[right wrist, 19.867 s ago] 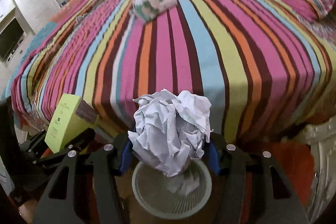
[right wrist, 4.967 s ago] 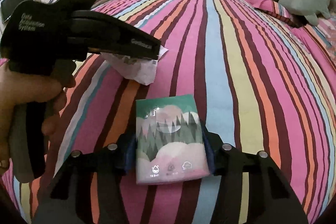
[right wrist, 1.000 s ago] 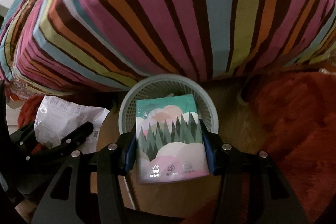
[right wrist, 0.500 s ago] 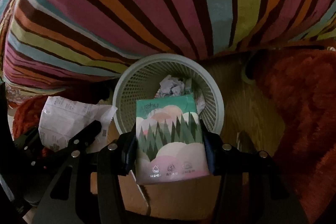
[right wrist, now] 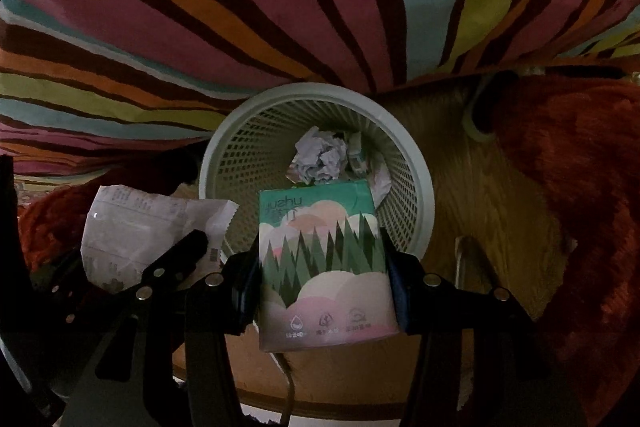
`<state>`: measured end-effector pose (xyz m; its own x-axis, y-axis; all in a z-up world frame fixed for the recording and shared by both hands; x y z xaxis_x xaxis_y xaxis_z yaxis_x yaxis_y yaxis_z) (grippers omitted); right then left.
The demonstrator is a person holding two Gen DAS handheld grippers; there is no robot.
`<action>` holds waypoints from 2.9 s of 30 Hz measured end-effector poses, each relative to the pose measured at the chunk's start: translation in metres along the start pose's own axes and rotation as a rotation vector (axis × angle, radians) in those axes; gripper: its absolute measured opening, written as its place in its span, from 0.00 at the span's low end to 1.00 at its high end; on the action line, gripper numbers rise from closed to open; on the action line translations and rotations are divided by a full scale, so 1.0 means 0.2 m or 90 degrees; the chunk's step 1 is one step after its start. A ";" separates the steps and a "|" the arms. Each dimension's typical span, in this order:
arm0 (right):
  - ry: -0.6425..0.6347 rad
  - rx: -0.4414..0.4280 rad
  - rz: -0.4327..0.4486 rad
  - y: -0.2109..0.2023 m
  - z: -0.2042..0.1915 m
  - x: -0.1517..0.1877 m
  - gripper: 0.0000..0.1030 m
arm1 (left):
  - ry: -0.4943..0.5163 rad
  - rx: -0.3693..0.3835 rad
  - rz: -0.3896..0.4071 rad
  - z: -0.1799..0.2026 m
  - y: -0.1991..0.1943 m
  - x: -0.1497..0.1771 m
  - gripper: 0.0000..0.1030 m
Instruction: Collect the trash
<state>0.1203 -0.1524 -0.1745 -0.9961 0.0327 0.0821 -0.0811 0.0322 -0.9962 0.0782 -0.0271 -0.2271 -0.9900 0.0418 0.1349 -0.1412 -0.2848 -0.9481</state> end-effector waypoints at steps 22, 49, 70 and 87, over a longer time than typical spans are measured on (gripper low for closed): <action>0.032 0.025 -0.085 0.29 0.00 -0.09 0.48 | -0.018 -0.006 -0.098 -0.06 0.31 -0.05 0.50; 0.044 0.042 -0.149 0.50 -0.01 -0.09 0.48 | -0.015 -0.002 -0.147 -0.10 0.46 -0.05 0.50; 0.045 0.048 -0.148 0.52 0.00 -0.10 0.56 | -0.020 -0.004 -0.140 -0.11 0.50 -0.06 0.74; 0.048 0.060 -0.143 0.57 -0.02 -0.12 0.84 | -0.028 -0.007 -0.129 -0.12 0.48 -0.07 0.78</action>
<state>0.1350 -0.1461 -0.2897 -0.9472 0.1105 0.3009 -0.3073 -0.0463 -0.9505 0.0783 -0.0319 -0.3271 -0.9405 0.0558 0.3353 -0.3378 -0.2636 -0.9036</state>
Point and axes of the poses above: each gripper's, at about its wrist camera, not at the fingertips, and y roughly the way its jaws point, z to its right, x to its underside, the point moved 2 cm from there along y, roughly the way its jaws point, and after that the axes turned 12 degrees about x, right-handed, at the moved point
